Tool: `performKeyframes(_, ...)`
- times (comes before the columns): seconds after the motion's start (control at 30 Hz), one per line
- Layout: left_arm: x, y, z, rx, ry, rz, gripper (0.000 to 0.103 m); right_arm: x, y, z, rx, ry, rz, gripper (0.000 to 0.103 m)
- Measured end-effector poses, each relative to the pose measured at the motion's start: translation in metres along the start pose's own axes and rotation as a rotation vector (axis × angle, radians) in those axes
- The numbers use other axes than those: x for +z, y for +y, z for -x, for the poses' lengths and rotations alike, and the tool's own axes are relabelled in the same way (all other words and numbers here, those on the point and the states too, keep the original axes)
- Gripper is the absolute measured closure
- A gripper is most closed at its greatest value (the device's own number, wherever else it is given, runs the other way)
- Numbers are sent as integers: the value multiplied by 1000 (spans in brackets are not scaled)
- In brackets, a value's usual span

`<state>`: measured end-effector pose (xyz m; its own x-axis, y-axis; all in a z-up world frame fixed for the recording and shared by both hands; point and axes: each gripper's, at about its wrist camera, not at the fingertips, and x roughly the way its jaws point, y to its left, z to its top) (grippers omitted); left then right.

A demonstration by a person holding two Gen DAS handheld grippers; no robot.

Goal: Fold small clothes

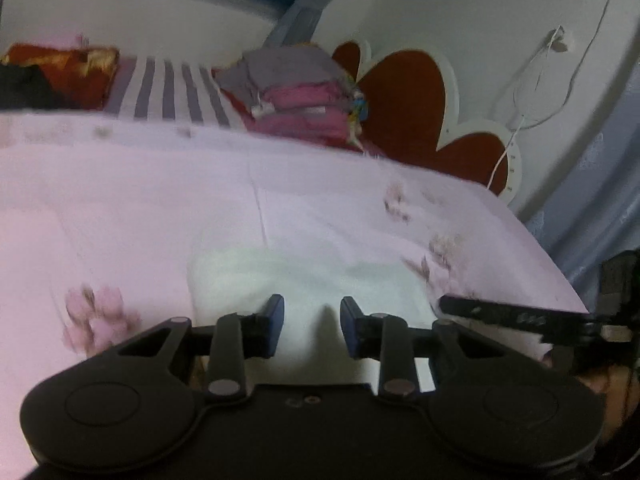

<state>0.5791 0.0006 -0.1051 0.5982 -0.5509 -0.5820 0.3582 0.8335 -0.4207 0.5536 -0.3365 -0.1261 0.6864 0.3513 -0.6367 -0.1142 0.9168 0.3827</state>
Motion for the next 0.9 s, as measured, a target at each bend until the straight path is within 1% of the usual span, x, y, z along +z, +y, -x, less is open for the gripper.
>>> performKeyframes(0.03, 4, 1, -4, -5, 8, 5, 73, 5, 3, 5, 10, -25, -2, 97)
performKeyframes(0.07, 6, 2, -11, 4, 30, 0, 73, 9, 6, 4, 26, -22, -7, 97)
performKeyframes(0.13, 3, 1, -30, 45, 107, -26, 73, 11, 16, -7, 45, 18, 19, 97)
performKeyframes(0.17, 0, 0, -34, 56, 116, -35, 72, 9, 22, -16, 47, 59, 55, 97)
performKeyframes(0.2, -1, -2, -35, 63, 112, -51, 72, 3, 27, -29, 14, 126, 99, 97)
performKeyframes(0.23, 0, -5, -33, 73, 111, -58, 72, -3, 28, -35, -8, 140, 128, 97)
performKeyframes(0.27, 0, -8, -24, 66, 92, -53, 72, -5, 28, -34, -8, 125, 129, 97)
performKeyframes(0.33, -7, -14, 1, -6, 30, -58, 71, -2, 26, -23, -47, 120, 103, 97)
performKeyframes(0.37, -14, -16, 13, -2, 16, -69, 72, -3, 27, -9, -49, 89, 108, 97)
performKeyframes(0.4, -24, -19, 26, 17, 6, -93, 72, -5, 26, 7, -29, 48, 106, 90)
performKeyframes(0.43, -34, -19, 35, 24, 0, -103, 72, -10, 21, 23, -11, 22, 88, 74)
performKeyframes(0.47, -45, -17, 46, 35, -3, -88, 72, -16, 16, 35, 9, 23, 62, 38)
performKeyframes(0.5, -55, -16, 52, 41, -8, -66, 72, -23, 11, 46, 42, 15, 41, 36)
performKeyframes(0.53, -64, -13, 59, 43, -12, -39, 72, -32, 7, 56, 74, 9, 18, 36)
performKeyframes(0.57, -72, -11, 64, 58, -9, -16, 72, -41, 4, 64, 87, 22, -9, 39)
performKeyframes(0.6, -78, -10, 67, 64, -7, 0, 72, -48, 3, 69, 110, 28, -29, 55)
performKeyframes(0.63, -82, -9, 70, 60, -13, 19, 72, -51, 2, 72, 126, 36, -47, 63)
performKeyframes(0.67, -85, -8, 71, 56, -20, 42, 72, -54, 5, 71, 132, 44, -66, 68)
performKeyframes(0.73, -85, -7, 67, 61, -6, 52, 71, -59, 6, 67, 157, 67, -105, 68)
performKeyframes(0.83, -79, -3, 56, 71, 16, 72, 69, -61, 13, 50, 171, 109, -135, 68)
performKeyframes(0.87, -78, -3, 54, 72, 18, 78, 69, -60, 14, 45, 174, 111, -145, 79)
performKeyframes(0.9, -77, -4, 53, 71, 20, 86, 69, -61, 14, 46, 171, 99, -142, 96)
